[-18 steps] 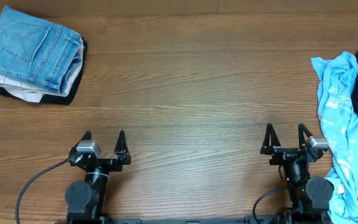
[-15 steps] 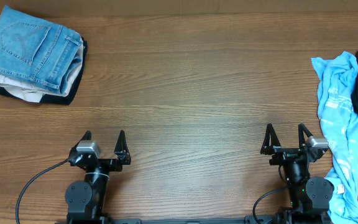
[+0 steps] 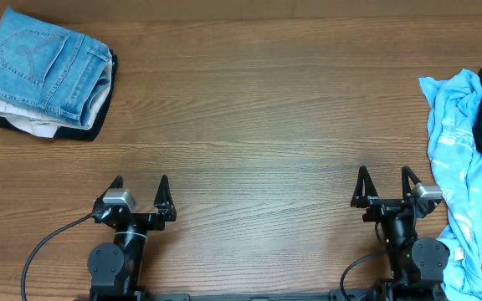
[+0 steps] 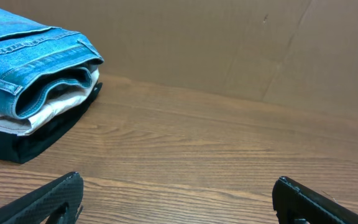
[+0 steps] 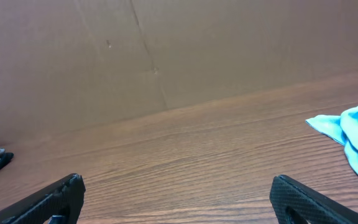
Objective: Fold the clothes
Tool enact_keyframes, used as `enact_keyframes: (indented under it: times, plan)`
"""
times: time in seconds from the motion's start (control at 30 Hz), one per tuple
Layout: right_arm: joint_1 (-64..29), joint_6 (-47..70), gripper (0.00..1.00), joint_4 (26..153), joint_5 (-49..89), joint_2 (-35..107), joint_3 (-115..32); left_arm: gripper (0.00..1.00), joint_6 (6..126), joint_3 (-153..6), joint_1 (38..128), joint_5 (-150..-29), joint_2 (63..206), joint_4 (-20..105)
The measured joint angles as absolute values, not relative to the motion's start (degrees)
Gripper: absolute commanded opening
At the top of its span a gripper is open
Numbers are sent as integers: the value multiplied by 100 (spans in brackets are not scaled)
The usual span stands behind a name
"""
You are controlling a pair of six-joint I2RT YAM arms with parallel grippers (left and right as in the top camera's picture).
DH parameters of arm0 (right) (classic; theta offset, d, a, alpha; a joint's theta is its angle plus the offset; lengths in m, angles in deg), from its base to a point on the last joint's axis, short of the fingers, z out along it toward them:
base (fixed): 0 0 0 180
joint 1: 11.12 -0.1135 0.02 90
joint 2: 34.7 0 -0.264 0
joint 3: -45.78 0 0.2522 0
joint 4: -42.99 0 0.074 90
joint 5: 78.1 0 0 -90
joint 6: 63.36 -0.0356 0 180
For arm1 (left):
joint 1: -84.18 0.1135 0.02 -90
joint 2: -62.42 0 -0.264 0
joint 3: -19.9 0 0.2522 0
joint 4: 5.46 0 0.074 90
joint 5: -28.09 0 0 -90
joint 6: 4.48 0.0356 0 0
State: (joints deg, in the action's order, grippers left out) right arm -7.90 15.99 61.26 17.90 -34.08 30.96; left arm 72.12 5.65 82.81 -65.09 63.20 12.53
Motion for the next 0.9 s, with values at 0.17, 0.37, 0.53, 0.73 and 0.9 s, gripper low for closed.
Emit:
enact_keyframes:
  times: [0.17, 0.37, 0.53, 0.73, 0.9]
  plan:
    - [-790, 1599, 100, 6122, 1788, -3408, 3096, 100, 7212, 563, 8281, -6509, 6320, 1253]
    - [-790, 1599, 100, 6124, 1786, -3408, 3096, 100, 7212, 563, 8281, -6509, 6320, 1253]
    - [-790, 1601, 100, 6124, 1788, -3408, 3096, 100, 7212, 563, 8281, -6509, 6320, 1253]
    - [-790, 1599, 100, 6126, 1788, -3408, 3096, 100, 7212, 565, 8281, -6509, 6320, 1253]
    - [-790, 1601, 100, 6102, 1788, -3408, 3096, 100, 7212, 563, 8281, -6509, 6320, 1253]
